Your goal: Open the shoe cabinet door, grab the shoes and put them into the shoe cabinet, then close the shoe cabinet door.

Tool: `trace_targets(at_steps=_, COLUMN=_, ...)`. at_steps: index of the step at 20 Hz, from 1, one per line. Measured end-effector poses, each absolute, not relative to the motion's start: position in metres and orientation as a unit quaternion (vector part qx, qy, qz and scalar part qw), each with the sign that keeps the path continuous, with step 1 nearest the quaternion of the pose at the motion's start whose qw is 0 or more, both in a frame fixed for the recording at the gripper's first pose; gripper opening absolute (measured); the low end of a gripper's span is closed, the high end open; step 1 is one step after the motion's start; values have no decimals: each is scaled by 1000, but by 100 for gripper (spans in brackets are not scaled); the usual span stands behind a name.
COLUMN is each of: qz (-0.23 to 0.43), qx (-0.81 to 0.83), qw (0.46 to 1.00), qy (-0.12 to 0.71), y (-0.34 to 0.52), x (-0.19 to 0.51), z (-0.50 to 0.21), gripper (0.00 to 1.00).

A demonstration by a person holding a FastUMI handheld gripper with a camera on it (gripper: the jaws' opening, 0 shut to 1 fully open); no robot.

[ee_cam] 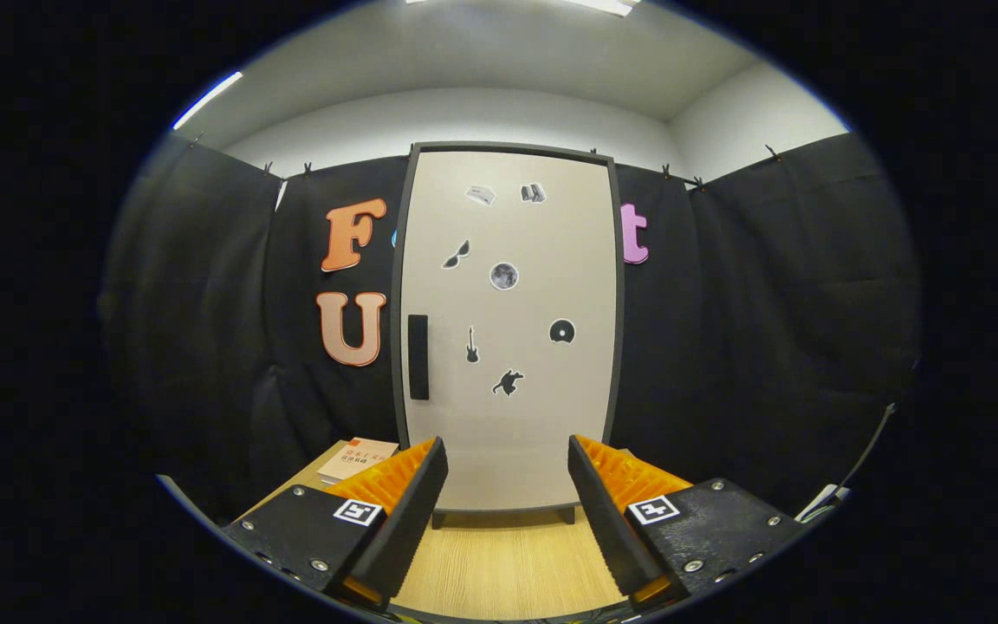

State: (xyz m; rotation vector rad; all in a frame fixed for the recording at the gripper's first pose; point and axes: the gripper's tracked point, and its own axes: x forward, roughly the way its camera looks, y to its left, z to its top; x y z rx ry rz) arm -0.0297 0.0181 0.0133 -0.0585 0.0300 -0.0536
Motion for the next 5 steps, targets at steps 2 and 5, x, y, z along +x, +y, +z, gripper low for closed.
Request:
trace_targets(at_steps=2, qz=-26, qx=-26, qw=999, qy=15, y=19, x=-33, z=14, gripper=88)
trace_targets(at_steps=5, qz=-27, qx=-28, qw=999, qy=14, y=17, x=-38, z=15, gripper=88)
